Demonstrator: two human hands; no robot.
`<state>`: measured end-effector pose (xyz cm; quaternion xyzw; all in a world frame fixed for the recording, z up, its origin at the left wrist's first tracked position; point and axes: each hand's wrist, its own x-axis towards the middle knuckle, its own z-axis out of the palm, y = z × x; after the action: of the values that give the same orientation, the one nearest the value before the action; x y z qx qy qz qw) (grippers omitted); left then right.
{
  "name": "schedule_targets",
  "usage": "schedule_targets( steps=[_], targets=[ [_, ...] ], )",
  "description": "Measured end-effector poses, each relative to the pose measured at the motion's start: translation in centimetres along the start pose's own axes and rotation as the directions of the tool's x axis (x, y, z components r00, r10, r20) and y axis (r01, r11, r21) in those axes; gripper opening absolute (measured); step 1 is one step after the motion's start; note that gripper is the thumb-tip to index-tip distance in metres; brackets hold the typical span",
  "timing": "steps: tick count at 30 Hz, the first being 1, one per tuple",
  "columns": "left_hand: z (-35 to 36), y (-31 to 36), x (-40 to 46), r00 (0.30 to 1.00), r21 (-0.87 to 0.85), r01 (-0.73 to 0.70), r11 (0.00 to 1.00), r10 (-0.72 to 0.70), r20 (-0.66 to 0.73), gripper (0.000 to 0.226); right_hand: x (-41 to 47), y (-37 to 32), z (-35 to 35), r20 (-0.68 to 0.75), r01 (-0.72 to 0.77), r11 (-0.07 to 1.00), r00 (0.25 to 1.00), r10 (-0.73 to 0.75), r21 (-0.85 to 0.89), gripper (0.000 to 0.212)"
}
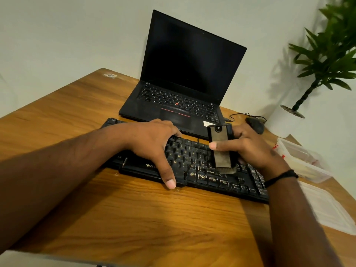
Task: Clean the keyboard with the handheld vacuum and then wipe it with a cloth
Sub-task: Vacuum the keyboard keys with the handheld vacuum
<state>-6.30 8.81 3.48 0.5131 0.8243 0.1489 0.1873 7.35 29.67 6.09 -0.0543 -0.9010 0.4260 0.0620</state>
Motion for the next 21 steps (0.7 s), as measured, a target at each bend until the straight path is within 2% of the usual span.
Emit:
schedule_targets(
  steps=[4, 6, 10, 12, 16, 19, 21],
  targets=[
    [0.0, -0.2, 0.1, 1.0, -0.003, -0.002, 1.0, 0.002, 0.001, 0.122, 0.2, -1.2, 1.9, 0.071, 0.025, 0.999, 0.997, -0.028, 0.031, 0.012],
    [0.0, -0.1, 0.0, 1.0, -0.001, -0.008, 1.0, 0.008, -0.001, 0.121, 0.0, -1.6, 1.8, 0.075, 0.026, 1.0, 0.997, -0.027, 0.011, 0.012],
    [0.0, 0.0, -0.1, 1.0, -0.007, -0.014, 1.0, 0.014, -0.004, 0.117, -0.7, -1.2, -0.5, -0.033, -0.065, 0.995, 0.997, 0.068, 0.074, 0.012],
    [0.0, 0.0, -0.1, 1.0, -0.005, -0.021, 1.0, 0.021, -0.016, 0.115, -0.8, -1.1, -0.6, -0.025, -0.066, 0.997, 0.997, 0.066, 0.032, 0.019],
    [0.1, -0.1, 0.1, 1.0, 0.003, -0.009, 1.0, 0.009, -0.001, 0.121, 0.1, -2.3, 2.6, 0.047, 0.038, 0.997, 0.998, -0.041, 0.07, 0.009],
    [0.4, -0.6, 0.4, 1.0, -0.044, -0.021, 0.999, 0.021, -0.007, 0.126, 0.8, -3.0, 4.9, 0.096, 0.15, 0.984, 0.983, -0.159, 0.094, 0.013],
    [0.3, -0.4, 0.3, 1.0, -0.012, -0.011, 1.0, 0.011, 0.003, 0.13, 0.8, -3.1, 4.5, 0.088, 0.131, 0.986, 0.986, -0.14, 0.105, 0.012]
  ],
)
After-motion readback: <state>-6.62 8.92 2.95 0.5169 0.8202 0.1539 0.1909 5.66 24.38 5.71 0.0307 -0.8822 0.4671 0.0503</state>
